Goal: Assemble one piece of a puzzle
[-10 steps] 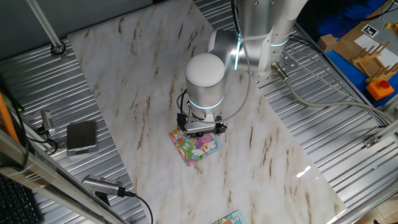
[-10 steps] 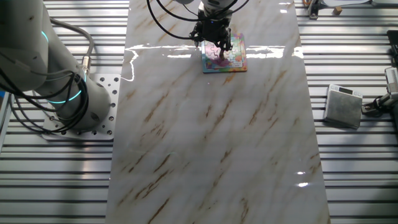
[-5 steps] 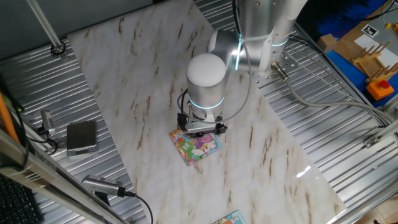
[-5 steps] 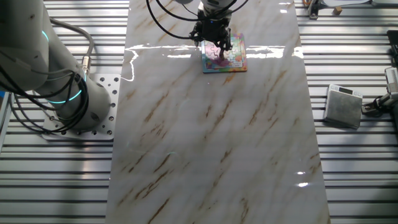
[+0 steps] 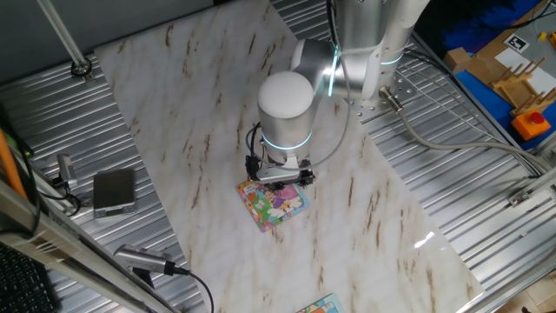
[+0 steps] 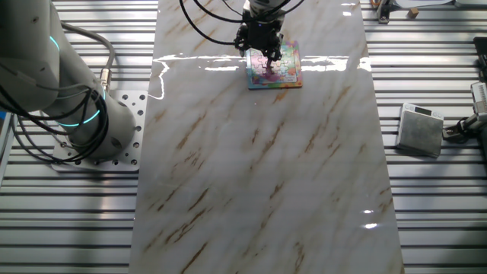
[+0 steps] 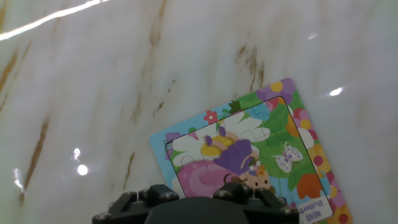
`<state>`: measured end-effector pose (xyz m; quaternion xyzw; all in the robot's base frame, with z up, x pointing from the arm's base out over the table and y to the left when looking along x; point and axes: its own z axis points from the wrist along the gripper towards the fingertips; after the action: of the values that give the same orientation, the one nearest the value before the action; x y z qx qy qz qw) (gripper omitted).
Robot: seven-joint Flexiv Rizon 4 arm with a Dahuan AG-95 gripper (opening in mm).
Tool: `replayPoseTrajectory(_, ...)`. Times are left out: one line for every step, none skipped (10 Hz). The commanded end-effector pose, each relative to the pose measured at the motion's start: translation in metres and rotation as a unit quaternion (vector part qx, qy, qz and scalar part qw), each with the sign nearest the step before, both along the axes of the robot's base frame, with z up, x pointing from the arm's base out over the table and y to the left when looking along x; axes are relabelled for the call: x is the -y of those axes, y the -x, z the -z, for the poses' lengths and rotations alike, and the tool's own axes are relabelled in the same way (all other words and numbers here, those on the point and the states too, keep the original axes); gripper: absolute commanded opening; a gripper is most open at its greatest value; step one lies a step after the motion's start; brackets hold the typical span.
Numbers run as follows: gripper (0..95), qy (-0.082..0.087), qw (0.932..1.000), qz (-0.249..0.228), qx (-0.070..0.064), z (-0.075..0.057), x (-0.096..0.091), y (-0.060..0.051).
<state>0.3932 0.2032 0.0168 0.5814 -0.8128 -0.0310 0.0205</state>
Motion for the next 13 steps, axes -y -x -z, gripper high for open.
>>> replayPoseTrajectory(57.0, 0.000, 1.0000, -0.002, -0.005, -0.006, 0.004, -0.002)
replayPoseTrajectory(57.0, 0.001, 1.0000, -0.003, -0.007, -0.009, 0.008, -0.004)
replayPoseTrajectory(57.0, 0.001, 1.0000, -0.005, -0.008, -0.010, 0.010, -0.007)
replayPoseTrajectory(57.0, 0.001, 1.0000, -0.005, -0.008, -0.010, 0.012, -0.009)
replayPoseTrajectory(57.0, 0.001, 0.9999, -0.007, -0.008, -0.009, 0.015, -0.013)
replayPoseTrajectory(57.0, 0.002, 0.9999, -0.005, -0.008, -0.009, 0.016, -0.015)
replayPoseTrajectory(57.0, 0.001, 0.9999, -0.006, -0.008, -0.009, 0.016, -0.016)
replayPoseTrajectory(57.0, 0.001, 0.9999, -0.006, -0.008, -0.008, 0.017, -0.017)
replayPoseTrajectory(57.0, 0.001, 0.9999, -0.007, -0.008, -0.007, 0.019, -0.017)
replayPoseTrajectory(57.0, 0.001, 0.9999, -0.010, -0.008, -0.006, 0.022, -0.016)
replayPoseTrajectory(57.0, 0.000, 0.9999, -0.012, -0.007, -0.004, 0.024, -0.016)
replayPoseTrajectory(57.0, -0.001, 0.9999, -0.014, -0.006, -0.003, 0.025, -0.016)
replayPoseTrajectory(57.0, 0.000, 0.9999, -0.015, -0.006, -0.002, 0.025, -0.016)
